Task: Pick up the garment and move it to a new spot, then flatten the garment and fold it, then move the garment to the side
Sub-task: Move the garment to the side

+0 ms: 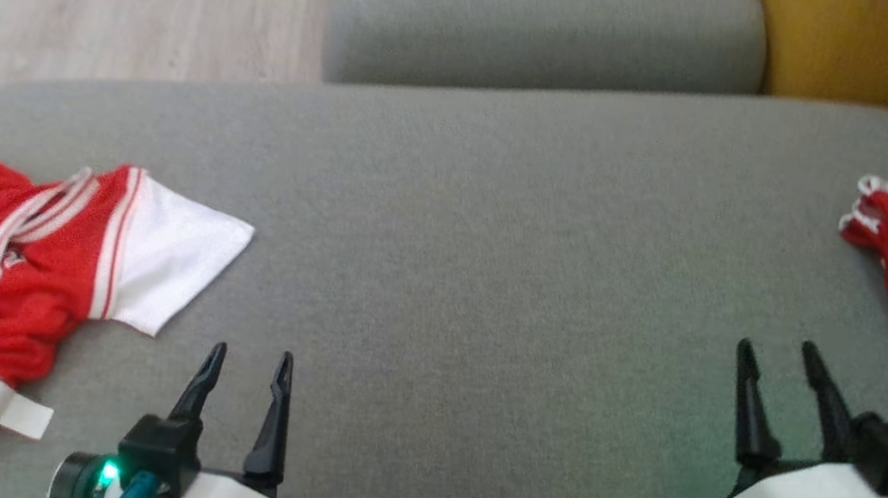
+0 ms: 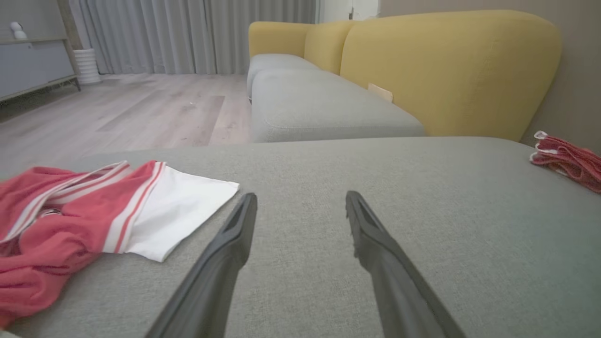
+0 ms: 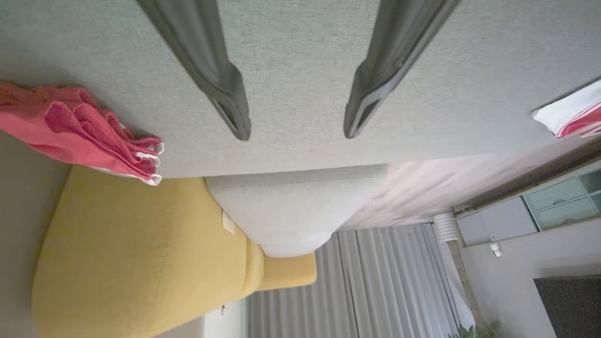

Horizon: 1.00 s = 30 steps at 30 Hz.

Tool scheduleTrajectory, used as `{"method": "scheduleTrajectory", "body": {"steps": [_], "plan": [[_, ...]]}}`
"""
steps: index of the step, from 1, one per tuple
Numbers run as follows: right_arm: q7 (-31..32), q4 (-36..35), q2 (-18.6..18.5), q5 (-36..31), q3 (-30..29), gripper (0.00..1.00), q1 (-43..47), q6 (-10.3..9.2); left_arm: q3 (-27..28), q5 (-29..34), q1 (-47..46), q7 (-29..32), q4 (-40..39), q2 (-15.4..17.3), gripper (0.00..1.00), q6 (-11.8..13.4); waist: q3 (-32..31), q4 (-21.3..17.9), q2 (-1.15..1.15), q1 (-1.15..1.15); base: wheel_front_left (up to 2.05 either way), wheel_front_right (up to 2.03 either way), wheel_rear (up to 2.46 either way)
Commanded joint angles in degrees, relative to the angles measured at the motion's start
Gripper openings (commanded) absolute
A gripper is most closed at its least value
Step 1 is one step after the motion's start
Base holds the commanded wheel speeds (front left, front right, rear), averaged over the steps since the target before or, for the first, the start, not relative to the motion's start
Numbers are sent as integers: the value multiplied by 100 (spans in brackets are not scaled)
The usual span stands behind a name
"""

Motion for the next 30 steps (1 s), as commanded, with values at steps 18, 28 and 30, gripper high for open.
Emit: {"method": "scheduleTrajectory", "body": {"steps": [18, 28, 30], "plan": [[-173, -1054, 146, 129, 628, 100, 1249, -5, 451, 189, 516, -31, -792, -29, 100, 236, -807, 315, 0, 0, 0, 0, 0], [-174, -891, 215, 93, 628, 100, 1322, -5, 498, 245, 527, -31, -742, -29, 100, 201, -796, 327, 0, 0, 0, 0, 0], [-174, -888, 218, 98, 627, 100, 1320, -5, 497, 248, 524, -31, -733, -29, 100, 196, -781, 325, 0, 0, 0, 0, 0]]}}
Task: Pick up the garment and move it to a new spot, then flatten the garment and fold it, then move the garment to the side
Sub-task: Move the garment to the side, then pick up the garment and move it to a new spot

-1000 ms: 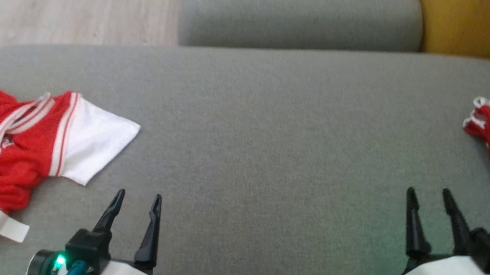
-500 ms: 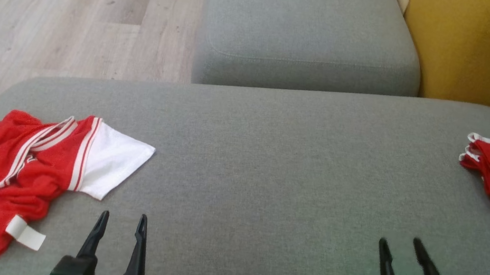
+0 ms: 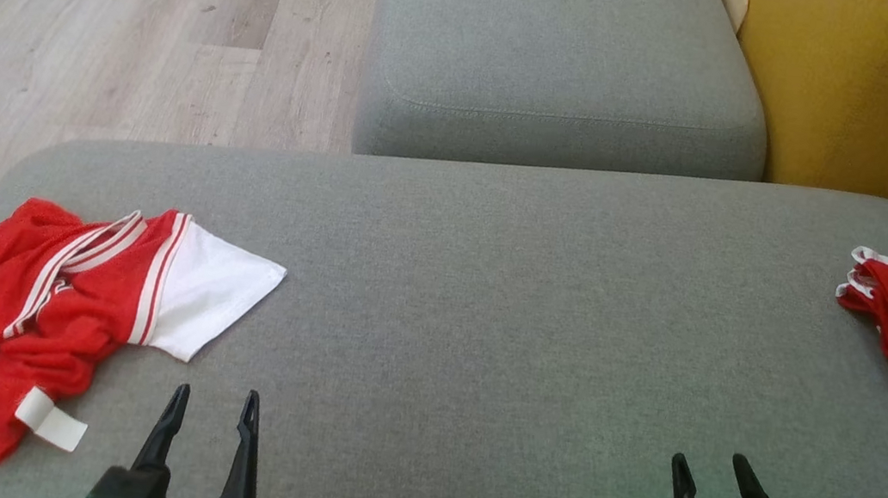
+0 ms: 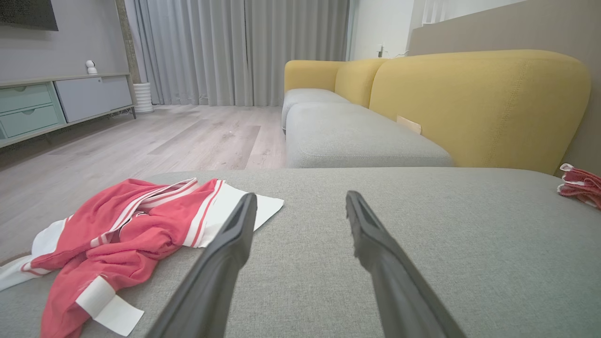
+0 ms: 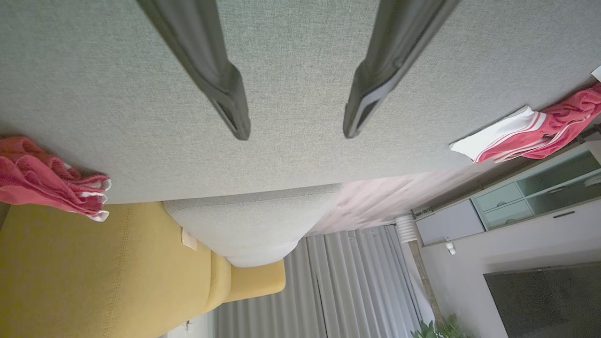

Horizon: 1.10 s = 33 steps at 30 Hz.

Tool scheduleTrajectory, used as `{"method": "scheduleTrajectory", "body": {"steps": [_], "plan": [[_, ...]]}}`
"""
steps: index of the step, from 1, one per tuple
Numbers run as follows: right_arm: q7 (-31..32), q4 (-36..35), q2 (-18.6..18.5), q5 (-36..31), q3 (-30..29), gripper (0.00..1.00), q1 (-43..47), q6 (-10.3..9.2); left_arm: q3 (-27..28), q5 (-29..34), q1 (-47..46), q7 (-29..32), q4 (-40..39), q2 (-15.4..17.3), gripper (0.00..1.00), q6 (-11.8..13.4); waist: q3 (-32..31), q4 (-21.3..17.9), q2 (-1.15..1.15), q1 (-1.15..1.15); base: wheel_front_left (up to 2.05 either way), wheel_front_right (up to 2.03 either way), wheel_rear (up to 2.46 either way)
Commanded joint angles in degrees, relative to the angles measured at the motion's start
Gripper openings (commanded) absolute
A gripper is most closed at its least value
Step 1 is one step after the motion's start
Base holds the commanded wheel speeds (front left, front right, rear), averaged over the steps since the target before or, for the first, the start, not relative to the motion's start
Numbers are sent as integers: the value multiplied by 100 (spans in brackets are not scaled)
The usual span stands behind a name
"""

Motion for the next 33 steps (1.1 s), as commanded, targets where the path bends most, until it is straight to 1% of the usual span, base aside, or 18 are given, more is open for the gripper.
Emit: {"method": "scheduleTrajectory", "body": {"steps": [1, 33], "plan": [[-77, -144, -49, -28, 98, 100, -195, -5, 197, 54, -251, -32, -159, -44, 100, -2, 12, 3, 0, 0, 0, 0, 0], [-78, -115, -63, -32, 125, 100, -183, -5, 275, 112, -332, -32, 26, -44, 100, -83, -1, 31, 0, 0, 0, 0, 0]]}}
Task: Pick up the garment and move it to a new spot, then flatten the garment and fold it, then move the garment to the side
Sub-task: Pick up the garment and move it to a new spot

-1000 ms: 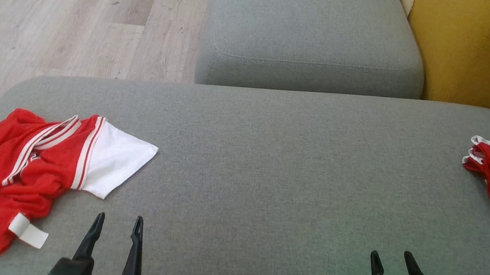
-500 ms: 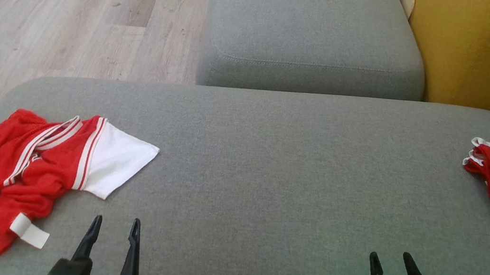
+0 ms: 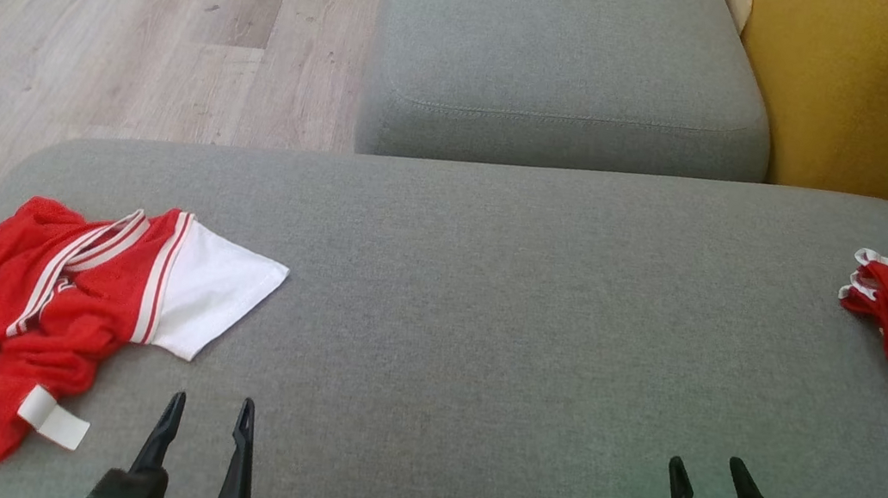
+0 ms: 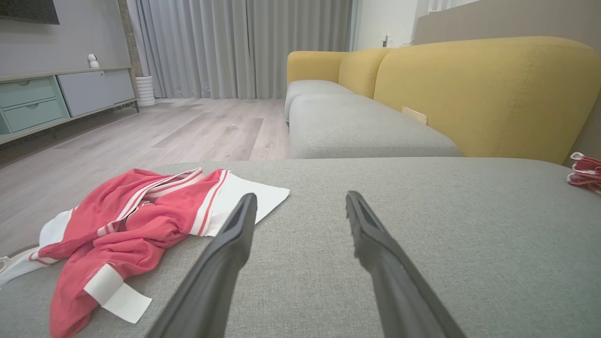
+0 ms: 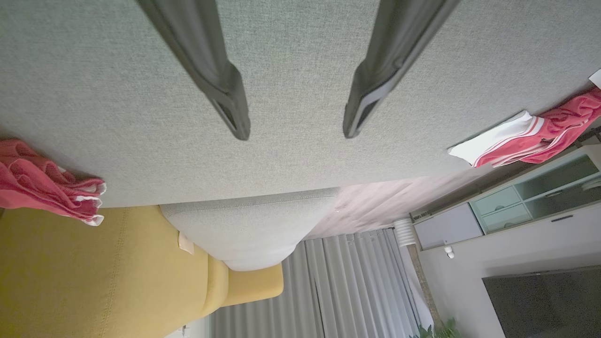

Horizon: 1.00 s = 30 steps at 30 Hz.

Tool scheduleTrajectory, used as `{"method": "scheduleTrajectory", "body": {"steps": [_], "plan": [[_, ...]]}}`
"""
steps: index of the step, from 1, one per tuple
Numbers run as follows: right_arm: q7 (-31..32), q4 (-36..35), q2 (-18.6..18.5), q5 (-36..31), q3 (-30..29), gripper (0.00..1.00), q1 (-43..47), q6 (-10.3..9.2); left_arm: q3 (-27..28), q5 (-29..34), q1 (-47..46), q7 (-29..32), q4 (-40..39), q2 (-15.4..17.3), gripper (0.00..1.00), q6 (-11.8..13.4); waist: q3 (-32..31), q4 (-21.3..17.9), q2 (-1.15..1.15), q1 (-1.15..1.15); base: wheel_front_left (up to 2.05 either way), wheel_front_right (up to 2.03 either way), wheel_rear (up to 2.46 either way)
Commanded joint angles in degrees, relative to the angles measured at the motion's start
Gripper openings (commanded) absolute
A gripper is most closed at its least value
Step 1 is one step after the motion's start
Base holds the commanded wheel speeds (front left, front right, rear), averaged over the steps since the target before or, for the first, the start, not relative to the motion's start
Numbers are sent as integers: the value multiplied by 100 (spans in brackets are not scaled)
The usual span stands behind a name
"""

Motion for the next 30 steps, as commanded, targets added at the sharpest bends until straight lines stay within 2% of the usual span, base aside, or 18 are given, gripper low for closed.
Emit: {"method": "scheduleTrajectory", "body": {"steps": [1, 9, 14, 21, 24, 25, 30], "plan": [[-78, -179, -59, -31, 85, 100, -178, -5, 193, 68, -322, -32, -167, -44, 100, -26, 0, 3, 0, 0, 0, 0, 0], [-78, -243, -38, -60, 11, 100, -131, -5, 197, 106, -288, -32, -113, -45, 100, -73, 12, 71, 0, 0, 0, 0, 0], [-78, -289, -15, -78, -53, 100, -96, -5, 201, 150, -325, -32, -47, -45, 100, -102, 55, 267, 0, 0, 0, 0, 0], [-78, -305, 40, -80, -25, 100, -59, -5, 238, 213, -355, -32, -16, -45, 100, -122, 106, 727, 0, 0, 0, 0, 0], [-78, -303, 91, -75, 22, 100, -92, -5, 320, 267, -356, -32, -11, -43, 100, -158, 153, 1121, 0, 0, 0, 0, 0], [-78, -303, 91, -75, 22, 100, -92, -5, 320, 267, -356, -32, -11, -43, 100, -158, 153, 1121, 0, 0, 0, 0, 0], [-78, -289, 144, -71, 78, 100, -178, -5, 426, 318, -358, -32, -30, -26, 100, -191, 226, 1624, 0, 0, 0, 0, 0]]}}
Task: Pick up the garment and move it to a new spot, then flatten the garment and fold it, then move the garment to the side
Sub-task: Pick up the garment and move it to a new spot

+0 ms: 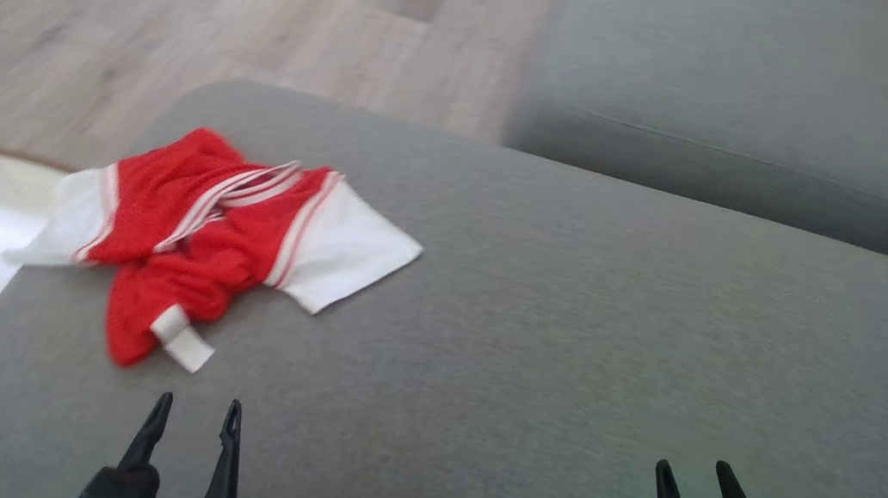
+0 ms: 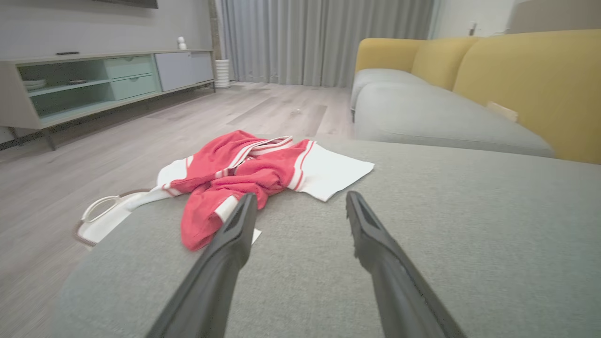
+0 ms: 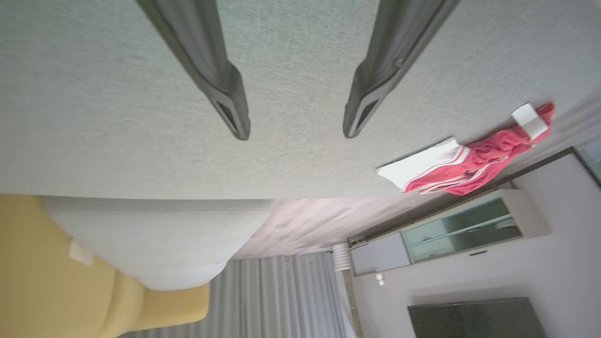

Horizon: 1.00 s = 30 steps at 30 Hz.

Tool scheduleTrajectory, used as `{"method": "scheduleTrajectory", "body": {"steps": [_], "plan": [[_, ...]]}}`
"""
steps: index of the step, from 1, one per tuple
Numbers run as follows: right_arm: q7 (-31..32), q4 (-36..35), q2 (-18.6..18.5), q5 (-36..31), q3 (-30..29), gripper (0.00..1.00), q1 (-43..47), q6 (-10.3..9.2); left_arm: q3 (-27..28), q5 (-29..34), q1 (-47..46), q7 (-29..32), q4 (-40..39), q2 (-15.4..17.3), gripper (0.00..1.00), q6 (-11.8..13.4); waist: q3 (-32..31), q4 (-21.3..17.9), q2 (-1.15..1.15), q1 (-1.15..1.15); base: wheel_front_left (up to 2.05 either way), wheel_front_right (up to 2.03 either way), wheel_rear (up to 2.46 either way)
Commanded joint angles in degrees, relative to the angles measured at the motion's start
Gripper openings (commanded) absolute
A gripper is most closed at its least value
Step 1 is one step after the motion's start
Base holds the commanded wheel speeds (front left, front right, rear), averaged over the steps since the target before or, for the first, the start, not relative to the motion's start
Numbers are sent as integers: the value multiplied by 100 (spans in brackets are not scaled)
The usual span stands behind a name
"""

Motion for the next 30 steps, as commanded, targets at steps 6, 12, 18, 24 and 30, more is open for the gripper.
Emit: {"method": "scheduleTrajectory", "body": {"steps": [6, 12, 18, 24, 30], "plan": [[-78, -186, -8, -56, 120, 100, -385, -5, 316, 104, -367, -32, -228, -6, 100, -16, 163, 717, 0, 0, 0, 0, 0], [-78, -155, 11, -65, 107, 100, -383, -5, 450, 102, -327, -32, -263, 7, 100, -17, 191, 944, 0, 0, 0, 0, 0], [-78, -181, -60, -63, 102, 100, -462, -5, 626, 32, -468, -32, -482, -2, 100, -40, 405, 819, 0, 0, 0, 0, 0], [-78, -220, -296, -77, 157, 100, -654, -5, 849, 44, -1156, -32, -815, 132, 100, -206, 899, 511, 0, 0, 0, 0, 0], [-78, -265, -594, -110, 165, 100, -984, -5, 1318, -455, -2356, -32, -598, 422, 100, -695, 1488, 168, 0, 0, 0, 0, 0]]}}
